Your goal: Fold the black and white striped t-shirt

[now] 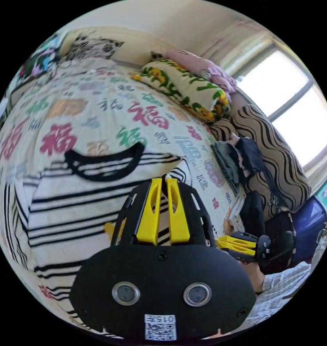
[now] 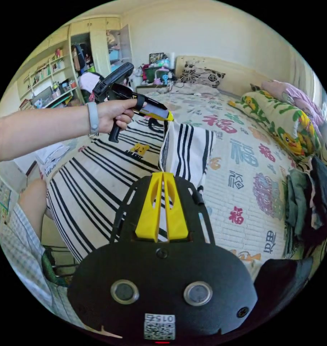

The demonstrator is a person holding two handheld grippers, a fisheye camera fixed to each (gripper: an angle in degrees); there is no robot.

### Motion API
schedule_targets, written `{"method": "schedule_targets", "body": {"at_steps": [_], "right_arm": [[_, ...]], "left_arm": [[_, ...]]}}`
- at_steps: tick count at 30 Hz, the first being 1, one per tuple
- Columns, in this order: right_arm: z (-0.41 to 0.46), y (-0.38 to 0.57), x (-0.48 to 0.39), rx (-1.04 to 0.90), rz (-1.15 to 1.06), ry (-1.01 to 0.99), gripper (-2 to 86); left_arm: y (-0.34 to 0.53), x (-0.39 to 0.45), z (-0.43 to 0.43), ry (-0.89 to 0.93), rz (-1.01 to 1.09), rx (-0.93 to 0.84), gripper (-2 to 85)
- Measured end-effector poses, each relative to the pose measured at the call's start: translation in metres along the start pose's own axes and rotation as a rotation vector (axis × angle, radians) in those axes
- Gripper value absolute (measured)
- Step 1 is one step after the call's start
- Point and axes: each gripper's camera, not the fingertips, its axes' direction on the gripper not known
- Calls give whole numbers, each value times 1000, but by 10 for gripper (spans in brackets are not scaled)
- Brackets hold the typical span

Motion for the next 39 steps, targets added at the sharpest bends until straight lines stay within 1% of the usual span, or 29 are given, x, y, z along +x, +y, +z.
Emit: {"method": "schedule_targets", "body": {"at_steps": [2, 5, 7, 8, 11, 12, 14, 16, 17, 18, 20, 23, 25, 27, 28, 30, 32, 34, 35, 37, 39], "right_arm": [[21, -12, -31, -115, -58, 11, -10], [21, -22, -60, -182, -82, 66, -9], [9, -26, -70, -177, -82, 107, -10], [-1, -31, -71, -150, -56, 138, -10], [-18, -51, -64, -79, 35, 182, -10], [-19, -56, -63, -76, 47, 167, -10], [-13, -81, -65, -103, 69, 47, -10], [-2, -97, -74, -146, 77, -18, -10], [5, -105, -84, -184, 74, -36, -10], [9, -109, -90, -211, 64, -44, -10], [18, -117, -115, -323, 14, -54, -10], [4, -124, -134, -305, 11, -1, -10], [-5, -136, -138, -302, 42, -16, -10], [-18, -151, -143, -250, 70, -17, -10], [-25, -163, -147, -225, 84, -15, -10], [-25, -180, -155, -248, 93, -30, -10], [-13, -198, -168, -347, 100, -23, -10], [-8, -207, -180, -398, 93, 14, -10], [-14, -213, -188, -386, 79, 38, -10], [-21, -224, -199, -421, 56, 67, -10], [-29, -234, -208, -446, 34, 92, -10]], "left_arm": [[24, -37, 10, 0, -67, -21, 36], [56, -80, 15, -4, -124, -4, 58], [68, -94, 10, -30, -104, 39, 61], [74, -96, 9, -46, -60, 65, 62], [80, -92, 20, 4, 86, 73, 62], [83, -90, 30, 14, 134, 61, 61], [89, -93, 49, -3, 175, 32, 61], [96, -106, 70, -28, 179, -19, 61], [102, -118, 83, -71, 168, -72, 60], [109, -131, 93, -140, 142, -120, 58], [124, -150, 99, -209, 143, -148, 53], [149, -180, 103, -266, 124, -168, 52], [162, -190, 100, -244, 135, -110, 53], [176, -195, 101, -132, 176, -16, 54], [179, -196, 103, -106, 187, -4, 54], [189, -202, 122, -54, 206, 14, 57], [197, -213, 143, -46, 178, -4, 58], [207, -230, 164, -106, 124, -48, 54], [217, -242, 174, -172, 106, -77, 38], [235, -255, 175, -183, 138, -47, 27], [267, -280, 163, -304, 124, -36, 30]]}}
